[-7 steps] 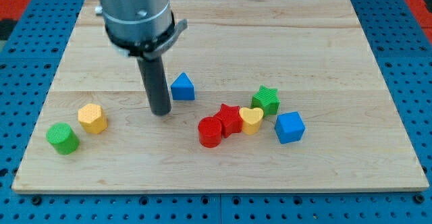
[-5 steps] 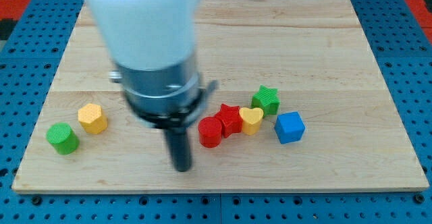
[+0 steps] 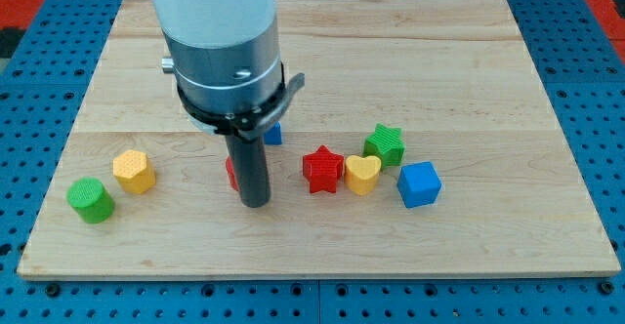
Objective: Place red circle to the top of red star
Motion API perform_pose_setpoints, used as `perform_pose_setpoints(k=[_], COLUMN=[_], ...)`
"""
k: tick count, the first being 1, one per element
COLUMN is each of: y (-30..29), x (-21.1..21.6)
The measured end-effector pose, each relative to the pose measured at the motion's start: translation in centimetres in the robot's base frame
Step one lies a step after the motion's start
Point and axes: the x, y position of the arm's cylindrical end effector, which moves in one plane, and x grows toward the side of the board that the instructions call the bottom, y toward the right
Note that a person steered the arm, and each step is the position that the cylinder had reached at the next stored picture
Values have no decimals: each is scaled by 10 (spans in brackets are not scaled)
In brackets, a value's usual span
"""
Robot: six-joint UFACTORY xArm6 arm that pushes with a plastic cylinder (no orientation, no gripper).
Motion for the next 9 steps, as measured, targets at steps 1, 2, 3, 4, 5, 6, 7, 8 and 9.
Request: perform_pose_setpoints(k=[1,2,3,4,5,6,7,8,9], y=[-31,-20,-75,-106,-88,-54,5,52,56], x=[-20,-39,-45,-55,-82,-79,-78,-78,-89])
